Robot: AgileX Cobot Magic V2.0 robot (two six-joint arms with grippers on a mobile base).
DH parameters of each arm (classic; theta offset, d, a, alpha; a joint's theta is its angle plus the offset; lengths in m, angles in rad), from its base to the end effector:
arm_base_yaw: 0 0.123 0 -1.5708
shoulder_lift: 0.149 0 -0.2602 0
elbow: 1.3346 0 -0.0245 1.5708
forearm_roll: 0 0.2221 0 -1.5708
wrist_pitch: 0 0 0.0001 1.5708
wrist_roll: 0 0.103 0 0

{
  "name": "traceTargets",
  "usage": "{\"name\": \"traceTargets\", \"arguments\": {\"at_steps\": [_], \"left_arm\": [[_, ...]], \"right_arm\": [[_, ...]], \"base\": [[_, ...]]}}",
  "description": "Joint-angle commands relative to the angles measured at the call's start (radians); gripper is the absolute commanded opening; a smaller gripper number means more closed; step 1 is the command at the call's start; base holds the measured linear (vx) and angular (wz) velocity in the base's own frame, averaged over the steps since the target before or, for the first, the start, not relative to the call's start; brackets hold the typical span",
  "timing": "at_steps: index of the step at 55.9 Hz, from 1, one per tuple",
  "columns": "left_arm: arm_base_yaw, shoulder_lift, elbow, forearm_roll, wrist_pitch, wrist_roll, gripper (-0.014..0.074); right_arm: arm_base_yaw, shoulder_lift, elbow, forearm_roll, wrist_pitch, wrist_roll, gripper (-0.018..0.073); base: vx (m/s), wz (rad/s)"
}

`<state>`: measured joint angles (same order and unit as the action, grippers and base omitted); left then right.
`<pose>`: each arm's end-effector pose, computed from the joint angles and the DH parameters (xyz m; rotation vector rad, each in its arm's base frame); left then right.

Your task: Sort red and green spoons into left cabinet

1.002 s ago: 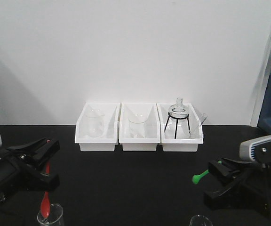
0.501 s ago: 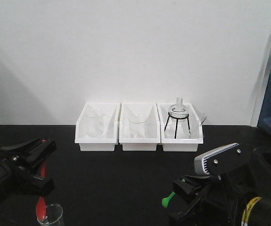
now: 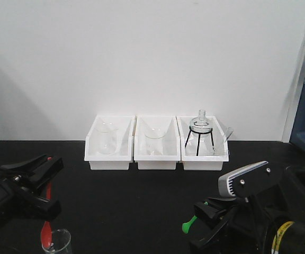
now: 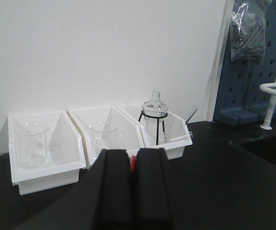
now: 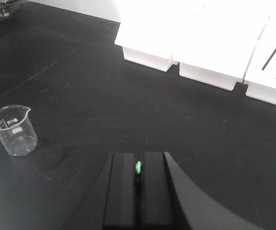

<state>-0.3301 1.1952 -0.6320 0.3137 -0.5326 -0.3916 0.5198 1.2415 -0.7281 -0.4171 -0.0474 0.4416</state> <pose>0.2330 -0.0969 0.3000 0.2891 1.5284 -0.4767 0.2257 0.1314 0.2709 -0.4955 1.9093 0.3766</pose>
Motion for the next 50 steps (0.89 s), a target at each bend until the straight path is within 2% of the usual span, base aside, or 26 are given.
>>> {"name": "traceTargets", "arguments": {"at_steps": [1, 50], "left_arm": [[-0.009, -0.029, -0.026, -0.018, -0.078, -0.009, 0.0003], [-0.009, -0.029, -0.026, -0.018, -0.078, -0.008, 0.0003]], "right_arm": [[0.001, -0.021, -0.037, -0.006, -0.068, 0.004, -0.0001], [0.001, -0.021, -0.037, -0.006, -0.068, 0.004, -0.0001]], "base": [[0.0, 0.0], [-0.03, 0.01]]}}
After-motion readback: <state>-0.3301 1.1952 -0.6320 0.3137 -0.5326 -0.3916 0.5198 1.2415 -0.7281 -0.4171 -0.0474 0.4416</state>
